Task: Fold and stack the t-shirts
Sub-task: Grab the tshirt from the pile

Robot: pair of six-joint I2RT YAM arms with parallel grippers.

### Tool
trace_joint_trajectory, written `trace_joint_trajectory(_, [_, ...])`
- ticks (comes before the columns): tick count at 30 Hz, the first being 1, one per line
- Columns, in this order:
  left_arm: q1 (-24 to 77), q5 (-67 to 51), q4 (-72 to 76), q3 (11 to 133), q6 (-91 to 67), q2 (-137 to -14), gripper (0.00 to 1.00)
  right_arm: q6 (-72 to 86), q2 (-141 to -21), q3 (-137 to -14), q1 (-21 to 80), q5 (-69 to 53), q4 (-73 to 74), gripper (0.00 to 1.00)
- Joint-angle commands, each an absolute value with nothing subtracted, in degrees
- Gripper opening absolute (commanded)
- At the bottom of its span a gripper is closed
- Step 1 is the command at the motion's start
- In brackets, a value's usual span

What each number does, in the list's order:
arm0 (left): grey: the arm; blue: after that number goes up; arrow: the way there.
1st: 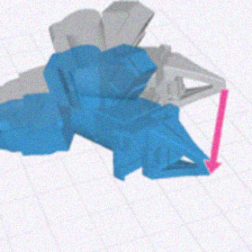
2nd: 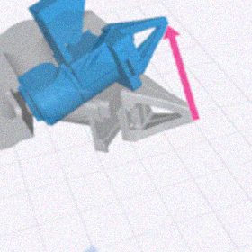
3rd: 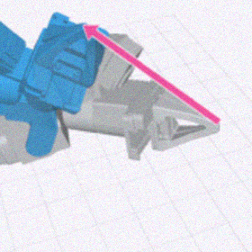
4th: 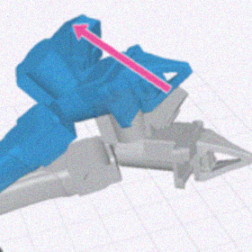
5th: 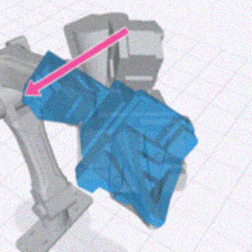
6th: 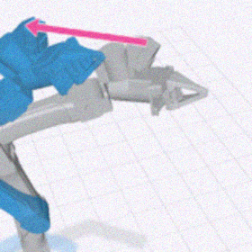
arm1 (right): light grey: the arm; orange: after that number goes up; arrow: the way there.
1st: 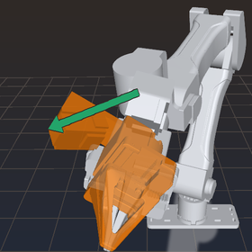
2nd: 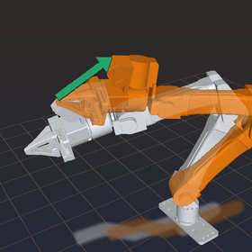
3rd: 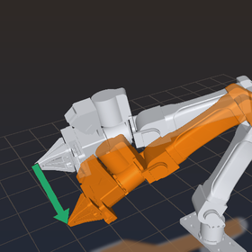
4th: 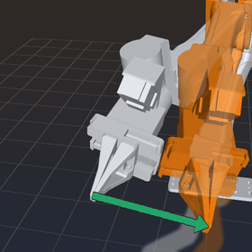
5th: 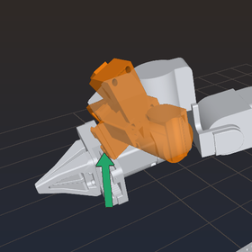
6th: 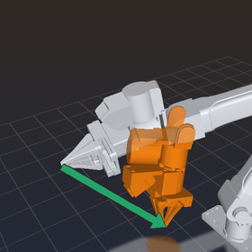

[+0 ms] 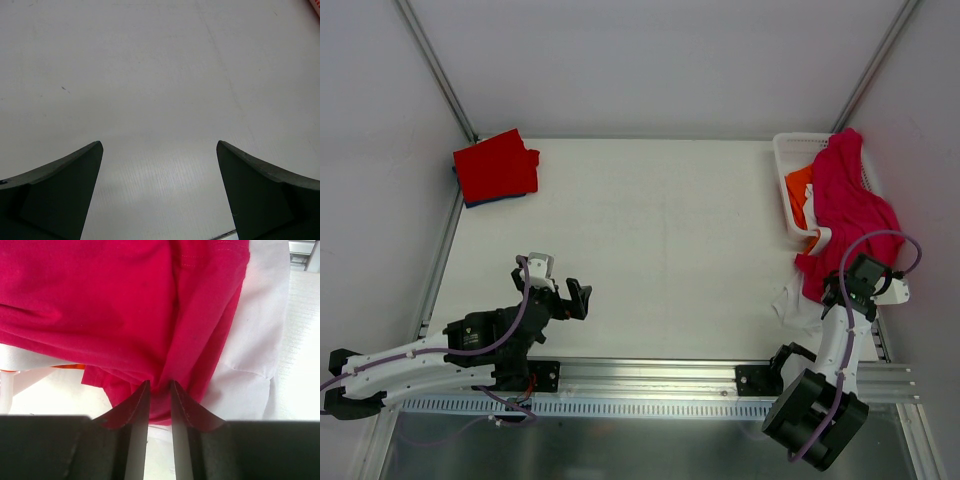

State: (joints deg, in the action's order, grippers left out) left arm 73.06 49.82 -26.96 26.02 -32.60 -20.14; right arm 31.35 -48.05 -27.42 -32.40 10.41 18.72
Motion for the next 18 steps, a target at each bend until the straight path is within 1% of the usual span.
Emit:
trace_joint_trajectory(1, [73.04, 49.66, -26.89, 26.81, -32.78, -19.69, 0.99, 30.94, -48.16, -28.65, -32.7, 9.76, 17.93, 0.25])
trace_joint_trajectory(4, [73.04, 49.66, -26.89, 26.81, -32.7, -19.69, 0.99, 30.76, -48.6, -28.13, -32.78, 9.93, 17.49, 0.24])
trace_joint_trajectory(6, [73.04, 49.66, -26.89, 26.72, -32.78, -19.6, 0.99, 30.67, -48.52, -27.6, -32.78, 10.02, 16.88, 0.17])
trace_joint_trajectory(8, [72.95, 49.66, -26.81, 26.72, -32.78, -19.69, 0.99, 30.5, -48.6, -26.81, -32.96, 10.11, 16.53, 0.13])
trace_joint_trajectory(10, [73.04, 49.66, -26.89, 26.72, -32.78, -19.69, 0.99, 30.41, -48.87, -26.37, -33.31, 9.76, 16.09, 0.07])
trace_joint_trajectory(11, [73.04, 49.66, -26.81, 26.72, -32.78, -19.6, 0.99, 30.32, -48.87, -25.93, -33.4, 9.67, 15.65, 0.0])
trace_joint_trajectory(18, [73.04, 49.66, -26.89, 26.89, -32.78, -20.04, 0.99, 30.41, -45.45, -24.96, -33.66, 6.86, 14.41, 0.0])
